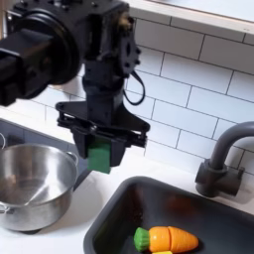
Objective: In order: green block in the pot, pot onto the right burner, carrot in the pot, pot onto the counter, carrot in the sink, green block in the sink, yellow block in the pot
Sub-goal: 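Take the green block out of the pot and put it in the sink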
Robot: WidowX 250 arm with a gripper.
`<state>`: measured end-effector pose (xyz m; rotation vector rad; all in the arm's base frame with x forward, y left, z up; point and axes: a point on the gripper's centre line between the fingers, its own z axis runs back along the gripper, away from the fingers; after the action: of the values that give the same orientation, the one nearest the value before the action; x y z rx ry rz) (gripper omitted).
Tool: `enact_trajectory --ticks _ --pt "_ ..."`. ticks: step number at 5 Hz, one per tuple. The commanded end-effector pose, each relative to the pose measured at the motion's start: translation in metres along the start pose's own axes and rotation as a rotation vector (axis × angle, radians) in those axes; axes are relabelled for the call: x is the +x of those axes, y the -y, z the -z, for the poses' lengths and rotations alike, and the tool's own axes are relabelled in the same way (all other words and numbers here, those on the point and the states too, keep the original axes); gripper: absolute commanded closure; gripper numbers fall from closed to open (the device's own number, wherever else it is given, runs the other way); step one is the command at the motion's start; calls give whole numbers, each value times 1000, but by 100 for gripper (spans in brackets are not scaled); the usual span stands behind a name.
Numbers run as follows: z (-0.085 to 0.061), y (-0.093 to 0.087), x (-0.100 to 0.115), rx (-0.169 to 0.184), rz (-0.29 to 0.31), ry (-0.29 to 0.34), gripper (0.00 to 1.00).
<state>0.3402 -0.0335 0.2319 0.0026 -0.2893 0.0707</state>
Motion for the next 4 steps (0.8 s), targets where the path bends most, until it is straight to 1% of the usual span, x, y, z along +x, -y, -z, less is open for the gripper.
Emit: enact_trajectory --ticks 1,2,3,4 --pt "3 33 -8 -39 97 -16 100" --pt "6 45 -11 -55 133 -22 100" --pt "13 54 -12 -67 165 -31 100" --pt "26 56 -10 -58 172 -54 100"
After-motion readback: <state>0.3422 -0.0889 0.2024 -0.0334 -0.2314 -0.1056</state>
